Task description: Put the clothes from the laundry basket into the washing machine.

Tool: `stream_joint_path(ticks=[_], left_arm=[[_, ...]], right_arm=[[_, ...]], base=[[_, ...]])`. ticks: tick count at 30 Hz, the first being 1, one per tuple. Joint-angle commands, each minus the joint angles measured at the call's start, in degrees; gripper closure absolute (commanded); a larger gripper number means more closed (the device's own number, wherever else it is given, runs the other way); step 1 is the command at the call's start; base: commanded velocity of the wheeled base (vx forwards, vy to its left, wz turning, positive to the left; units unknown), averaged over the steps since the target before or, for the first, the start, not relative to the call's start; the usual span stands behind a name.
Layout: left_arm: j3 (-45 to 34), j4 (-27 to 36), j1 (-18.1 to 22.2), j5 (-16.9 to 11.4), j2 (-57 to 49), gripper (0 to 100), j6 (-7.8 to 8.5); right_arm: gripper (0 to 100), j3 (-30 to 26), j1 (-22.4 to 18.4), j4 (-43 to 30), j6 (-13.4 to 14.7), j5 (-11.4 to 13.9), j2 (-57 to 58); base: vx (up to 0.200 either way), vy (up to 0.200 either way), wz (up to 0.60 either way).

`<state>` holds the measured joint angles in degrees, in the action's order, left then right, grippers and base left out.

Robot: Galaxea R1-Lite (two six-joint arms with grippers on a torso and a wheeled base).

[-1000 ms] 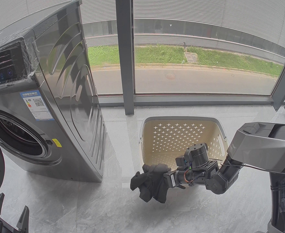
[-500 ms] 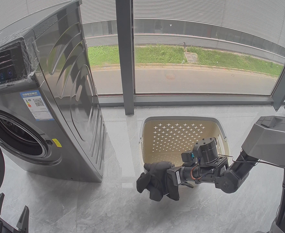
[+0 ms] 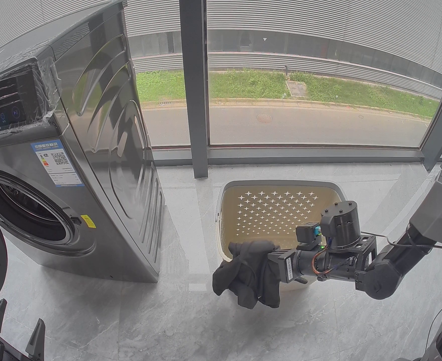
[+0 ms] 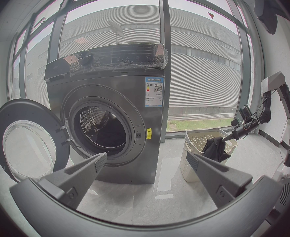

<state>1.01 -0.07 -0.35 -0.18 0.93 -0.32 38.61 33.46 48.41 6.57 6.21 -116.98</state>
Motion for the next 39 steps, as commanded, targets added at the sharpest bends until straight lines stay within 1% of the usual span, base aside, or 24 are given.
stream_joint_path(ticks=[1, 7, 8, 9, 10, 11, 15, 16, 17, 20, 23, 27, 34, 35, 36, 39], left_arm=[[-1.0, 0.0, 0.0, 0.0, -0.8, 0, -0.03], [-1.0, 0.0, 0.0, 0.0, -0.8, 0, -0.03], [-1.0, 0.0, 0.0, 0.0, -0.8, 0, -0.03], [-1.0, 0.0, 0.0, 0.0, -0.8, 0, -0.03], [-1.0, 0.0, 0.0, 0.0, -0.8, 0, -0.03], [-1.0, 0.0, 0.0, 0.0, -0.8, 0, -0.03], [-1.0, 0.0, 0.0, 0.0, -0.8, 0, -0.03], [-1.0, 0.0, 0.0, 0.0, -0.8, 0, -0.03], [-1.0, 0.0, 0.0, 0.0, -0.8, 0, -0.03], [-1.0, 0.0, 0.0, 0.0, -0.8, 0, -0.03], [-1.0, 0.0, 0.0, 0.0, -0.8, 0, -0.03], [-1.0, 0.0, 0.0, 0.0, -0.8, 0, -0.03], [-1.0, 0.0, 0.0, 0.0, -0.8, 0, -0.03], [-1.0, 0.0, 0.0, 0.0, -0.8, 0, -0.03], [-1.0, 0.0, 0.0, 0.0, -0.8, 0, -0.03], [-1.0, 0.0, 0.0, 0.0, -0.8, 0, -0.12]], right_arm=[[100, -2.0, 0.3, -0.2, 0.1, -0.1, 5.4], [100, -6.5, 0.3, -0.2, 0.2, -0.6, 13.3], [100, -6.5, 0.3, -0.2, 0.2, -0.6, 13.3], [100, -7.8, -0.1, -0.2, 0.2, -0.6, 17.0], [100, -7.8, -0.1, -0.2, 0.2, -0.6, 17.0], [100, -8.7, -0.4, -0.2, 0.3, -0.7, 21.0], [100, -9.1, -1.0, -0.2, 0.4, -0.8, 26.9], [100, -9.0, -1.1, -0.2, 0.4, -1.0, 27.7], [100, -9.0, -1.1, -0.2, 0.4, -1.8, 28.7], [100, -8.6, -0.6, 0.5, 0.5, -3.4, 30.1], [100, -8.2, -0.3, 0.6, 0.5, -4.3, 31.4], [100, -7.4, -0.8, 0.9, 1.6, -4.4, 32.7], [100, -7.3, -1.2, 4.3, 1.9, -4.4, 33.8], [100, -7.5, -1.2, 4.6, 1.9, -4.5, 34.5], [100, -7.9, -1.1, 4.7, 1.9, -5.2, 35.0], [100, -8.5, -1.0, 4.8, 2.0, -5.4, 35.5]], base=[[0.000, 0.000, 0.00], [0.000, 0.000, 0.00], [0.000, 0.000, 0.00], [0.000, 0.000, 0.00], [0.000, 0.000, 0.00], [0.000, 0.000, 0.00], [0.000, 0.000, 0.00], [0.000, 0.000, 0.00], [0.000, 0.000, 0.00], [0.000, 0.000, 0.00], [0.000, 0.000, 0.00], [0.000, 0.000, 0.00], [0.000, 0.000, 0.00], [0.000, 0.000, 0.00], [0.000, 0.000, 0.00], [0.000, 0.000, 0.00]])
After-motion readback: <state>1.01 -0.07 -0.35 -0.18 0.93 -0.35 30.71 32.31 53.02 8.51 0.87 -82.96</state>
